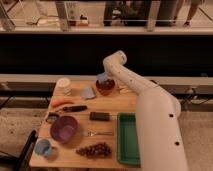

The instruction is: Wipe red bowl with sponge

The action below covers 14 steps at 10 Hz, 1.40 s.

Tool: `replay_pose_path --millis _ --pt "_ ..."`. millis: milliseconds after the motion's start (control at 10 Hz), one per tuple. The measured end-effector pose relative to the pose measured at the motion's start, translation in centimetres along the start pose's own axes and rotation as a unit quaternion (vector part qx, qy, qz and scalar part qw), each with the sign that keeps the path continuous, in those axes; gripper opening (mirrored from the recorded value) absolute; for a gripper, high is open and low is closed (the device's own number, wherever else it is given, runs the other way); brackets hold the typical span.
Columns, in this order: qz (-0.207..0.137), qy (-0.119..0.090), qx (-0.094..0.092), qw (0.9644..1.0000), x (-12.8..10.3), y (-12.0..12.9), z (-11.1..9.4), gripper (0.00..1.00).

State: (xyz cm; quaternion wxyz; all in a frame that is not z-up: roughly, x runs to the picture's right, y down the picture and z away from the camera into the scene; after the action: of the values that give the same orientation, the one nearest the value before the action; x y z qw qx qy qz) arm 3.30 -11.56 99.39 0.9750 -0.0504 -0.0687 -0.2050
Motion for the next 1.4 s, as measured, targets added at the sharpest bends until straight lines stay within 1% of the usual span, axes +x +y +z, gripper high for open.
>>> replay_pose_path --millis 300,400,600,800,1000,1200,1400 --pt "0.002 -0.006 0.003 1.0000 -0.9 1.0 -0.8 0.00" --pt "0.001 -0.010 0.006 0.9999 -1.4 1.3 -1.4 0.00" --pt "0.001 -0.015 0.008 0.9999 -1.9 1.6 -2.3 0.00" --pt "0.001 -0.019 0.009 0.9998 -2.5 2.4 -3.1 0.00" --pt "0.003 -0.020 0.008 0.9998 -2.9 2.9 -3.4 0.00" --pt "0.012 -0.014 0.006 0.9998 -2.2 3.9 -3.9 0.00" --pt "0.023 -0.002 0.003 0.9997 -0.9 4.8 -4.2 0.00"
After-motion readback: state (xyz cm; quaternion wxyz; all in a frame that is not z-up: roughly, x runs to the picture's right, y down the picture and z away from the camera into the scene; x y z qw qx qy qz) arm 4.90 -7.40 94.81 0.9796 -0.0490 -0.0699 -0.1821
